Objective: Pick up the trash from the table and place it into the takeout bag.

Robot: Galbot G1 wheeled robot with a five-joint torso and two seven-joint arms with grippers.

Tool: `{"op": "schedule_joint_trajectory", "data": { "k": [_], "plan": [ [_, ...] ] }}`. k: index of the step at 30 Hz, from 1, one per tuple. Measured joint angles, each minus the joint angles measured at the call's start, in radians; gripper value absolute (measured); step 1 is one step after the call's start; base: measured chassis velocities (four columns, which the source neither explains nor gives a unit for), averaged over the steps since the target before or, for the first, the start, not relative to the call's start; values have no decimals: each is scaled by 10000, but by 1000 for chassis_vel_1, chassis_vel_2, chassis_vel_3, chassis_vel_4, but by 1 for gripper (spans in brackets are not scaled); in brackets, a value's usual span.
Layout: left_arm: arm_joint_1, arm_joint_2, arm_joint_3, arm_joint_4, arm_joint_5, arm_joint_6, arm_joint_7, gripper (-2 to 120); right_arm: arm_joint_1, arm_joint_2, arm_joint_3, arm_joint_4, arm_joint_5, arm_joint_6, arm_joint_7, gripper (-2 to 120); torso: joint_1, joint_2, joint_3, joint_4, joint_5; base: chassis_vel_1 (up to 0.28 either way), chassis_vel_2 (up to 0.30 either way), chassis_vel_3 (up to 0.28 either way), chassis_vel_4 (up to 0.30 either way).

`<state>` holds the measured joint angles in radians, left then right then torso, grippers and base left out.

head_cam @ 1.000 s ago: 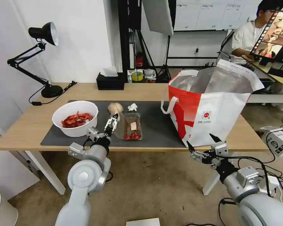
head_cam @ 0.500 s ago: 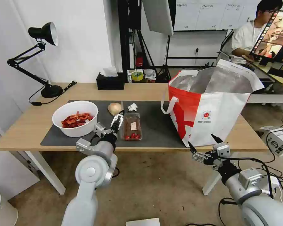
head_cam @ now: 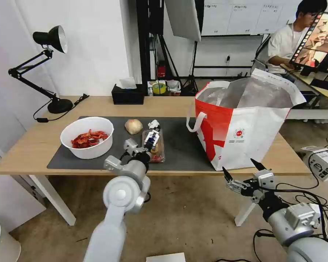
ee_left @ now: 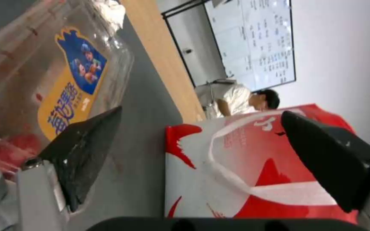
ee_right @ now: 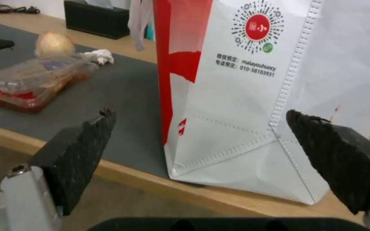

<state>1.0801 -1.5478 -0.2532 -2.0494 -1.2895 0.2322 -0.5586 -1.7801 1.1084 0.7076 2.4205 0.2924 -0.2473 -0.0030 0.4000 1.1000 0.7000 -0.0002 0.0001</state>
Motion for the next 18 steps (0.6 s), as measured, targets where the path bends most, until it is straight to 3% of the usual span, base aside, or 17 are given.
{"op": "schedule_joint_trajectory", "data": {
  "k": [6,13,15,16,18],
  "plan": [
    [-51,597,24,-108,507,327,435,99,-275,106,79,155,-93,151,-13,100,0,0,0,3,-2,0,0,0,0],
    [-368,1243,194,26,1361,660,965,77,-320,143,81,248,-106,175,-16,100,0,0,0,2,-3,0,0,0,0],
    [-596,1916,553,273,3161,938,1769,66,-308,130,75,260,-101,175,-16,100,0,0,0,2,-3,0,0,0,0],
    [-596,1916,553,273,3161,938,1769,66,-308,130,75,260,-101,175,-16,100,0,0,0,2,-3,0,0,0,0],
    [-775,2451,901,532,4816,964,2351,54,-297,120,52,260,6,170,-5,100,0,1,0,2,-3,0,0,0,0]
  ]
}}
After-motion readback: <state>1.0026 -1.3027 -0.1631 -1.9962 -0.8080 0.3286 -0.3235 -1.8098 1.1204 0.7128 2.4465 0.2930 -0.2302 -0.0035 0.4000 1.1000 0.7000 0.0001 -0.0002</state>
